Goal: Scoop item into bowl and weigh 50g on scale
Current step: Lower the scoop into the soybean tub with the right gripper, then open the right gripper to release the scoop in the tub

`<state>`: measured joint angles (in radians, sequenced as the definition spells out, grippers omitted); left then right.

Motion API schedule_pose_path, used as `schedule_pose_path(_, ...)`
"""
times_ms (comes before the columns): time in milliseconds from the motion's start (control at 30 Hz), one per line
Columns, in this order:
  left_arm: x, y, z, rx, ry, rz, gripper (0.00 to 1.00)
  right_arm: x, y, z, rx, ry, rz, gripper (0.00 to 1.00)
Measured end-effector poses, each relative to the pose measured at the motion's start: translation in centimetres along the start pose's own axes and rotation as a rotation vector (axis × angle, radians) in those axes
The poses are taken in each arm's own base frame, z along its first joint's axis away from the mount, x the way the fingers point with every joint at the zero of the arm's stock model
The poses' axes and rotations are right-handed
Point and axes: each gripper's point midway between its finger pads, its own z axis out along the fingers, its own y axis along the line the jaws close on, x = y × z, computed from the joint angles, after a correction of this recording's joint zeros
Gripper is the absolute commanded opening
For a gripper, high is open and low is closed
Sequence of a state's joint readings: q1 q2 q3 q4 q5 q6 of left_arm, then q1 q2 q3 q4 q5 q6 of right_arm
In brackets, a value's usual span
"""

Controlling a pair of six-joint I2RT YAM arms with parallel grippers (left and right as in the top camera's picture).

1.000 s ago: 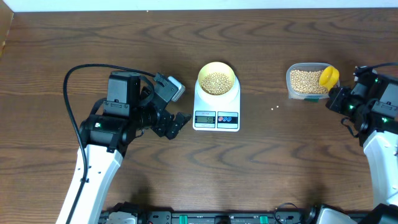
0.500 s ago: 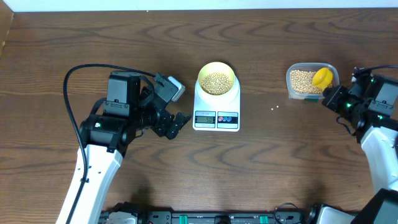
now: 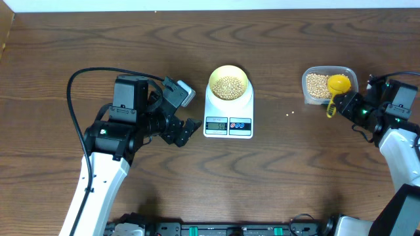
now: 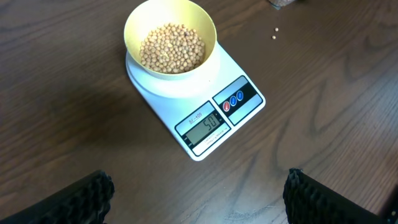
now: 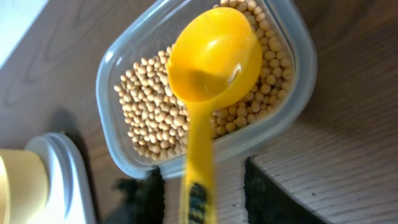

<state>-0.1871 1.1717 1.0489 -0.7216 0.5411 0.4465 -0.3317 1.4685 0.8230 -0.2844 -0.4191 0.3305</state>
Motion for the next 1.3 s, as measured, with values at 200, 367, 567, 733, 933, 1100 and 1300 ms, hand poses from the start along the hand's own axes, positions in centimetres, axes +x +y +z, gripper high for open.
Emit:
schedule_pose_path(200,0.0,0.0,0.0,0.000,0.000,-0.001,0.89,0.4,-0.1,0.0,0.005,0.015,-0.003,0.79)
schedule_pose_path(367,0.0,0.0,0.0,0.000,0.000,0.000,0.89,0.6,-0.1,0.0,0.004,0.023,-0.030,0.99)
schedule_pose_path(567,0.0,0.0,0.0,0.000,0.000,0.000,0.89,0.4,0.3,-0.8,-0.002,0.008,-0.087,0.99)
schedule_pose_path(733,0.0,0.0,0.0,0.000,0.000,0.000,0.89,0.1,1.3,-3.0,-0.005,-0.027,-0.202,0.99)
schedule_pose_path(933,0.0,0.0,0.0,0.000,0.000,0.000,0.89,0.3,1.5,-5.3,0.042,-0.049,-0.365,0.99)
schedule_pose_path(1100,0.0,0.0,0.0,0.000,0.000,0.000,0.89,0.0,0.8,-6.2,0.111,-0.066,-0.484,0.99)
schedule_pose_path(1300,0.0,0.0,0.0,0.000,0.000,0.000,0.89,-0.2,0.3,-6.2,0.145,-0.065,-0.525,0.99)
